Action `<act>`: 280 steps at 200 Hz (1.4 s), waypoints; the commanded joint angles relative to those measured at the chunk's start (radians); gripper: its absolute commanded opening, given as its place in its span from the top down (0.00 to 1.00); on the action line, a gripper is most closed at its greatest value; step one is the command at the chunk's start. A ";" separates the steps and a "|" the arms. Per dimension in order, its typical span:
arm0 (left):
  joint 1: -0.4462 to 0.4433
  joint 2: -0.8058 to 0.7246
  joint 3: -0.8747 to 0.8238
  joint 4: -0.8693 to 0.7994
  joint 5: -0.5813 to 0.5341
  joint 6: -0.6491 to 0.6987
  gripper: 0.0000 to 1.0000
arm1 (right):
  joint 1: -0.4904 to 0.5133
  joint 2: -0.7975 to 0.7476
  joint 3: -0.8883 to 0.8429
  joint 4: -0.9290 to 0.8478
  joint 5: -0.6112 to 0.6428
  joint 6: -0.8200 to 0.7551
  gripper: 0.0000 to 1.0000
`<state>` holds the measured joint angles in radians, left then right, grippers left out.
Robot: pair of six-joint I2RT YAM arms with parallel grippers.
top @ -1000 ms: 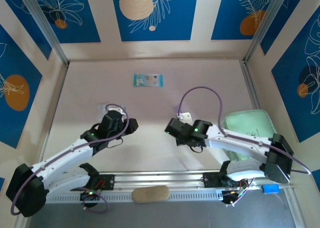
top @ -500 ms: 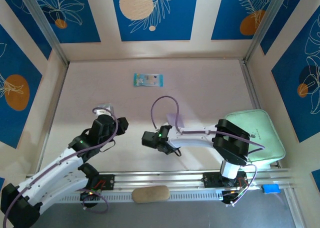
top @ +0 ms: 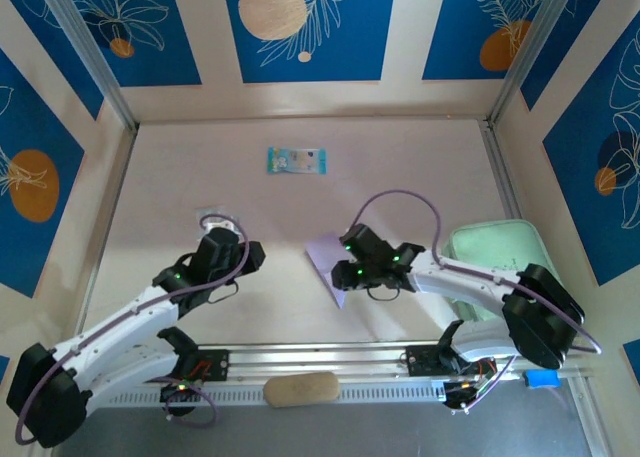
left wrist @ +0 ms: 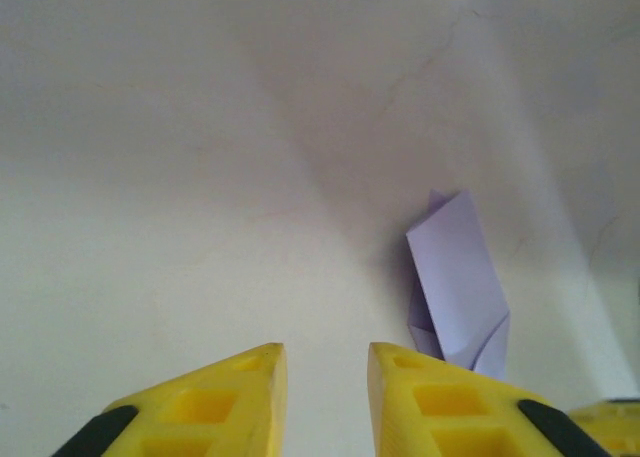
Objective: Fold a paper plane with a square sheet of paper (pick it up from the middle)
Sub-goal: Perform the fifth fold on the wing at the bottom-center of the table.
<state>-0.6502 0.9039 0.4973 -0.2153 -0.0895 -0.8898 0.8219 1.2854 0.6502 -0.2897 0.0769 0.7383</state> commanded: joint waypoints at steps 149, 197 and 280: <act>0.005 0.219 0.037 0.171 0.241 -0.031 0.80 | -0.005 0.223 -0.117 0.263 -0.070 0.677 0.91; 0.005 0.296 0.072 0.214 0.320 -0.033 0.80 | 0.120 0.105 -0.125 0.330 0.103 0.891 0.90; -0.034 0.524 0.208 0.333 0.497 -0.011 0.86 | -0.116 -0.022 -0.094 0.089 -0.144 0.385 0.88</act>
<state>-0.6586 1.3510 0.6380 0.0502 0.3115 -0.9100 0.7410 1.2900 0.5838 -0.0933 0.0162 1.2709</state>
